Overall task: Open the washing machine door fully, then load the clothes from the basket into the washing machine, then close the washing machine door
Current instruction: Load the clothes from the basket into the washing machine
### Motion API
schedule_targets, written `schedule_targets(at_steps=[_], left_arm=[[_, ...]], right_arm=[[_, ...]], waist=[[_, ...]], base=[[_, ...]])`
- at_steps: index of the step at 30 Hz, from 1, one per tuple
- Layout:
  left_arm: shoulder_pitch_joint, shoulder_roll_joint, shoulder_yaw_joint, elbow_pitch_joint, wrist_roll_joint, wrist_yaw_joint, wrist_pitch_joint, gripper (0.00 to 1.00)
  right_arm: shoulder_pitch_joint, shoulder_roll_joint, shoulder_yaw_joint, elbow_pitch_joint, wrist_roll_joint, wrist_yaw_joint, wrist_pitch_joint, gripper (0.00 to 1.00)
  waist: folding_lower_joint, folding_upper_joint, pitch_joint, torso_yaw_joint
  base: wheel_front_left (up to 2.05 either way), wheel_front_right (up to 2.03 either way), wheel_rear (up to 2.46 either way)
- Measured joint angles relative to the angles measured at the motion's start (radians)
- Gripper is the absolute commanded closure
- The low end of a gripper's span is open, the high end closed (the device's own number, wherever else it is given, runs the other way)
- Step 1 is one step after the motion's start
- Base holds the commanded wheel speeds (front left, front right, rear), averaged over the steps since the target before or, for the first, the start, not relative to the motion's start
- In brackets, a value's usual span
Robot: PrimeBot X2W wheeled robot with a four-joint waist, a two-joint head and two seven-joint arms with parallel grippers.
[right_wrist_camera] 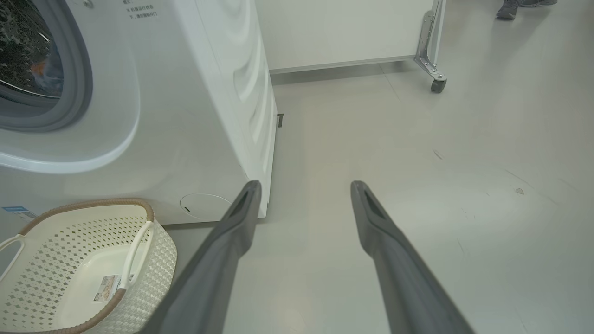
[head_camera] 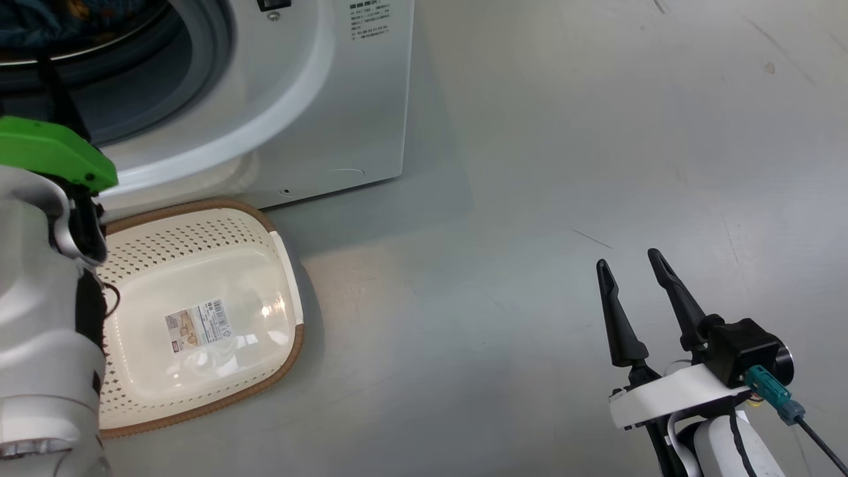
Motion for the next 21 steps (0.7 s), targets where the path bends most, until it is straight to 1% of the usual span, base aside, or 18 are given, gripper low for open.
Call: schedule_targets(at_steps=[1, 4, 9, 11, 18, 21], left_arm=[[0.021, -0.009, 0.000, -0.001, -0.001, -0.012, 0.000, 0.00], [0.082, -0.034, -0.003, -0.012, -0.005, -0.028, 0.000, 0.00], [0.169, -0.066, -0.010, -0.043, -0.006, -0.041, -0.001, 0.00], [0.204, -0.075, -0.018, -0.078, -0.001, -0.048, -0.001, 0.00], [0.315, -0.090, -0.024, -0.235, 0.042, -0.049, -0.004, 0.00], [0.358, -0.093, -0.024, -0.268, 0.052, -0.049, -0.003, 0.00]], right_arm=[[-0.001, 0.000, -0.002, 0.002, 0.000, 0.000, 0.000, 0.00], [-0.009, -0.001, -0.006, 0.005, 0.003, 0.000, 0.000, 0.00], [-0.011, -0.001, -0.023, 0.006, 0.003, 0.001, 0.000, 0.00], [-0.011, -0.001, -0.028, 0.007, 0.003, 0.001, 0.000, 0.00], [-0.006, -0.009, -0.061, 0.012, 0.001, 0.001, 0.000, 0.00], [0.001, -0.013, -0.067, 0.012, 0.000, 0.001, 0.000, 0.00]], waist=[[0.0000, 0.0000, -0.008, 0.005], [0.0000, 0.0000, -0.033, 0.020], [0.0000, 0.0000, -0.081, 0.040], [0.0000, 0.0000, -0.102, 0.048], [0.0000, 0.0000, -0.175, 0.078], [0.0000, 0.0000, -0.195, 0.087]], base=[[0.00, 0.00, 0.00], [0.00, 0.00, 0.00], [0.00, 0.00, 0.00], [0.00, 0.00, 0.00], [0.00, 0.00, 0.00], [0.00, 0.00, 0.00]])
